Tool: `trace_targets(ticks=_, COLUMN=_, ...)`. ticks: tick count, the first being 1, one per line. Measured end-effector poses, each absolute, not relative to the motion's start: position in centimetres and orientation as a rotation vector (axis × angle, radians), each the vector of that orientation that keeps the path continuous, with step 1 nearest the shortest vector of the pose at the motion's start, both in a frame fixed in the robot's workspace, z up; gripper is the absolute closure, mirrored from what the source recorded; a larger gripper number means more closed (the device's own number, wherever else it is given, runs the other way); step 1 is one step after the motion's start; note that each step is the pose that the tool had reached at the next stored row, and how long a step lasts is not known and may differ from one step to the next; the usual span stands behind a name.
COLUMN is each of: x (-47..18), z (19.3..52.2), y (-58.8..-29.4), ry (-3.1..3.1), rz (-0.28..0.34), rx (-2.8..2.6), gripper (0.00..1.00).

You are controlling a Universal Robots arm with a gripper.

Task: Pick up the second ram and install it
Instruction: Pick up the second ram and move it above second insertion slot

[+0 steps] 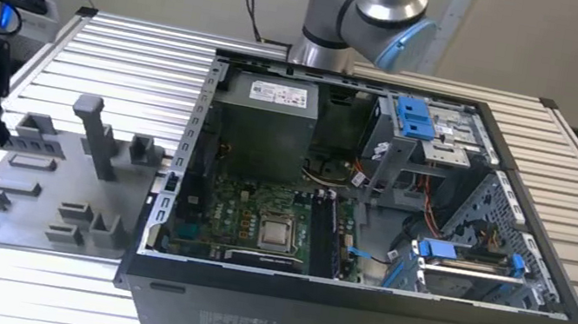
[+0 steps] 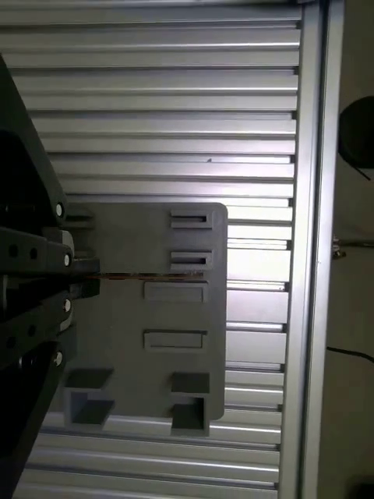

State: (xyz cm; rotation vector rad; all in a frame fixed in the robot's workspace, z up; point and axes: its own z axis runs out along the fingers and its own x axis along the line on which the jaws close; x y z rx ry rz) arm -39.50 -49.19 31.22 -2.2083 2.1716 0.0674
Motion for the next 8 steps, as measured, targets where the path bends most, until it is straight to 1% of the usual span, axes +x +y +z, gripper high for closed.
trace_targets(ticks=8, x=-39.50, z=31.98, y=-49.19, ry=2.172, rz=0.067, rx=-2.208, gripper=0.86)
